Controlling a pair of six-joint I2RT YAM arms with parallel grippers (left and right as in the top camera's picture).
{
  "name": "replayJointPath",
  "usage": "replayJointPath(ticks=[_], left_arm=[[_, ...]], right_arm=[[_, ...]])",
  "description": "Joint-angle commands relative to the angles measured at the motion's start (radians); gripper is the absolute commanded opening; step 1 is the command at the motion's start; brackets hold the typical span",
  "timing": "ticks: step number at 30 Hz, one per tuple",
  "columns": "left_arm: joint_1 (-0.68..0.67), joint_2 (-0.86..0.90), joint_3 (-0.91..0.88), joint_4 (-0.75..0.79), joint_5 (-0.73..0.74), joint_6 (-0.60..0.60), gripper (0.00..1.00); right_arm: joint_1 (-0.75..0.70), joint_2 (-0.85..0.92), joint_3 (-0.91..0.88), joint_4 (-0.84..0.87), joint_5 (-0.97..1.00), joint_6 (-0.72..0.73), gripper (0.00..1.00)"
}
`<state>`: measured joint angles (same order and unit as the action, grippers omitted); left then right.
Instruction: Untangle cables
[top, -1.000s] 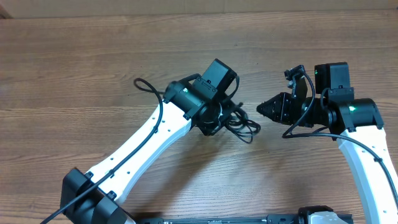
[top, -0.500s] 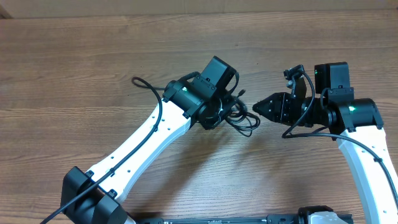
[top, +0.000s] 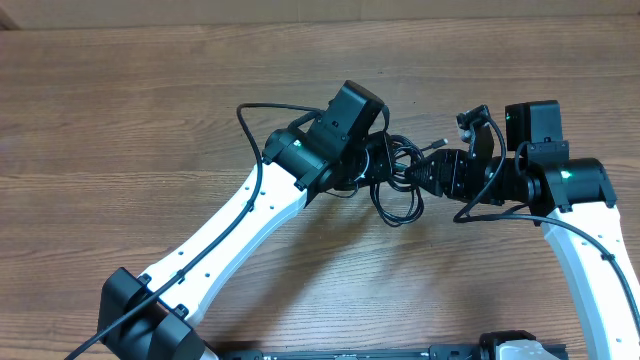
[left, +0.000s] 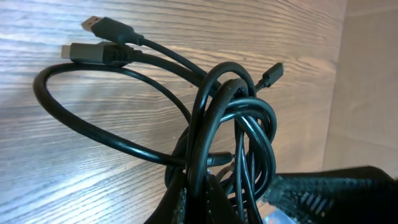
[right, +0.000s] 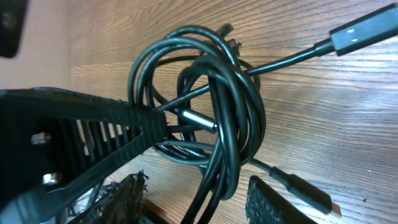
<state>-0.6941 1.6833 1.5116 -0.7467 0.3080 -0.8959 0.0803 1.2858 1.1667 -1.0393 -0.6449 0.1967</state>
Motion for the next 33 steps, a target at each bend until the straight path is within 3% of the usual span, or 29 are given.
replayJointPath(ticks=[1, 9, 12, 19, 24, 29, 33], left_arm=[[-0.001, -0.003, 0.002, 0.028, 0.069, 0.084, 0.04], [-0.001, -0.003, 0.002, 0.045, 0.132, 0.134, 0.04], [-0.001, -0.003, 0.002, 0.045, 0.138, 0.138, 0.04], [-0.002, -0.003, 0.002, 0.109, 0.307, 0.282, 0.04], [-0.002, -0.003, 0.002, 0.108, 0.314, 0.299, 0.04], [-0.006, -0.003, 0.002, 0.108, 0.314, 0.299, 0.04], [-0.009, -0.003, 0.002, 0.108, 0.314, 0.299, 0.04]], right_arm=[[0.017, -0.016, 0.023, -0.002, 0.046, -0.031, 0.52], [0.029, -0.016, 0.023, 0.010, 0.076, -0.030, 0.48], [0.029, -0.016, 0.023, 0.010, 0.079, -0.030, 0.40], [0.029, -0.015, 0.022, 0.010, 0.095, -0.027, 0.24], [0.029, -0.015, 0.022, 0.010, 0.095, -0.021, 0.18], [0.029, -0.015, 0.022, 0.013, 0.094, -0.014, 0.04], [0.029, -0.015, 0.022, 0.013, 0.094, -0.015, 0.04]])
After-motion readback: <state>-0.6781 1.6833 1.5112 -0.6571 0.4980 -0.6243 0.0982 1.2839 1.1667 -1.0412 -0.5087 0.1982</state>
